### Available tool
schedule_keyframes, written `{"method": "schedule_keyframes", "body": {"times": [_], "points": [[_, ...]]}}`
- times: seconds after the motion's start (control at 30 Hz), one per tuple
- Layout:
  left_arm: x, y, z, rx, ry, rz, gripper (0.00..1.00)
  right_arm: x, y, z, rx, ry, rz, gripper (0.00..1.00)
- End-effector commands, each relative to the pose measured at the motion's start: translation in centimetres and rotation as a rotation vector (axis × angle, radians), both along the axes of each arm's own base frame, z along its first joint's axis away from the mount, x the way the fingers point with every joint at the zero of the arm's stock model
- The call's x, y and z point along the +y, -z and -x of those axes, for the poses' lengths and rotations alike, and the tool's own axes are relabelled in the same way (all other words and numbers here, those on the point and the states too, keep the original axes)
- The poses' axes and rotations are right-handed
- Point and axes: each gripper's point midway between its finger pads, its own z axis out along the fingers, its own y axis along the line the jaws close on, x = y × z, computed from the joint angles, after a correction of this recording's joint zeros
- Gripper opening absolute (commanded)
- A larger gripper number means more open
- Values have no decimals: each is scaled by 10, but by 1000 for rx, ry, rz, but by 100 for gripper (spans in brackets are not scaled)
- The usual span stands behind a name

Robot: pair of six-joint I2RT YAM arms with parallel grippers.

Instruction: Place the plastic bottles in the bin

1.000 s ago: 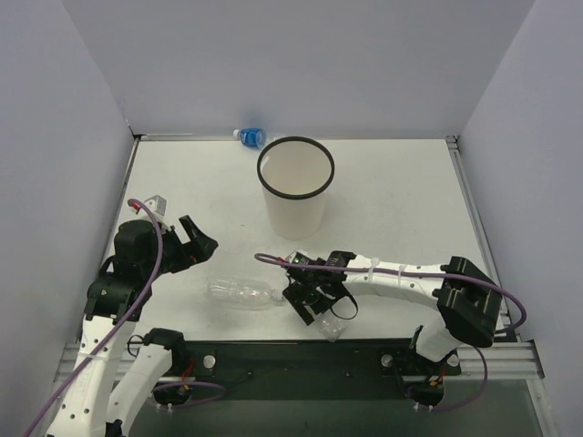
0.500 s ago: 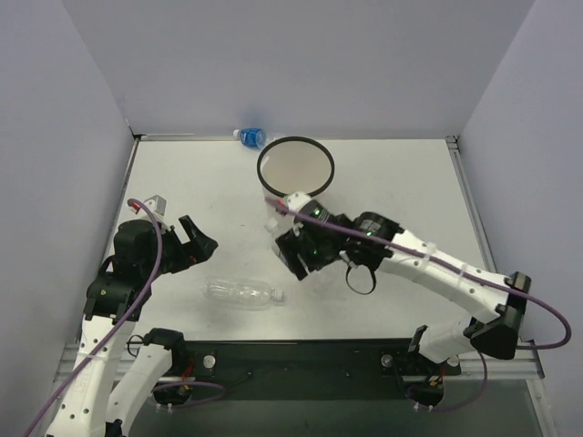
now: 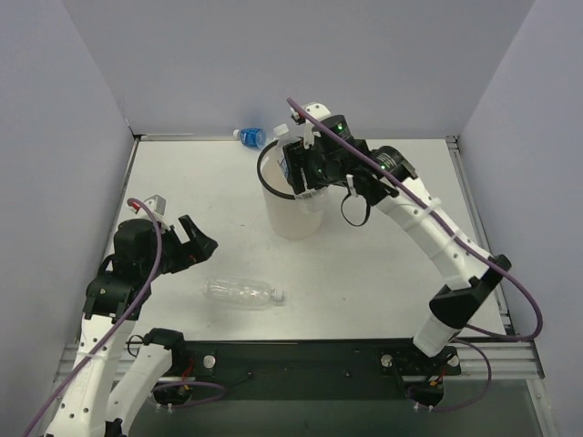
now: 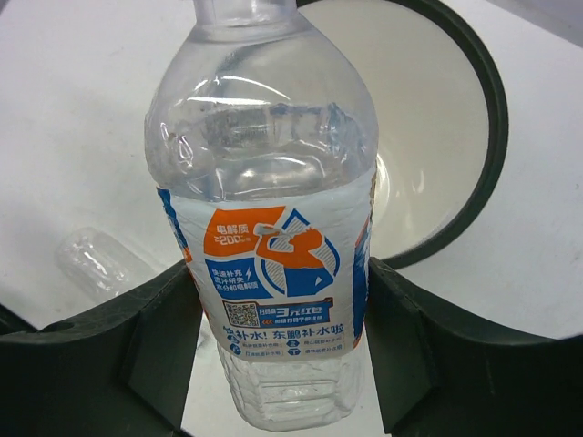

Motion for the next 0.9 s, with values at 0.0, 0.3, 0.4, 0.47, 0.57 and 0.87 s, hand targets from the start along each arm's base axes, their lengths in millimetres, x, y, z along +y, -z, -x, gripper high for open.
{"method": "schedule_keyframes", "body": {"times": [0.0,0.3,0.4,0.47,0.57,0.87], "points": [[3,-24,3,-51,-22,16,97,9,6,-34,-20,18,-4,59],[8,-29,15,-48,-45,16,98,11,-15,-62,-67,15,-79,60],[10,-26,18,-39,-52,9,97,6,-19,-54,-68,9,-88,60],[11,-25,20,-41,-55,11,97,4,-20,-53,-76,12,-93,60],[9,-23,20,-39,-52,23,97,11,-15,-67,-101,13,-92,60],[5,-20,14,-20,-40,26,97,25,-1,-118,-130,47,-98,61]]}}
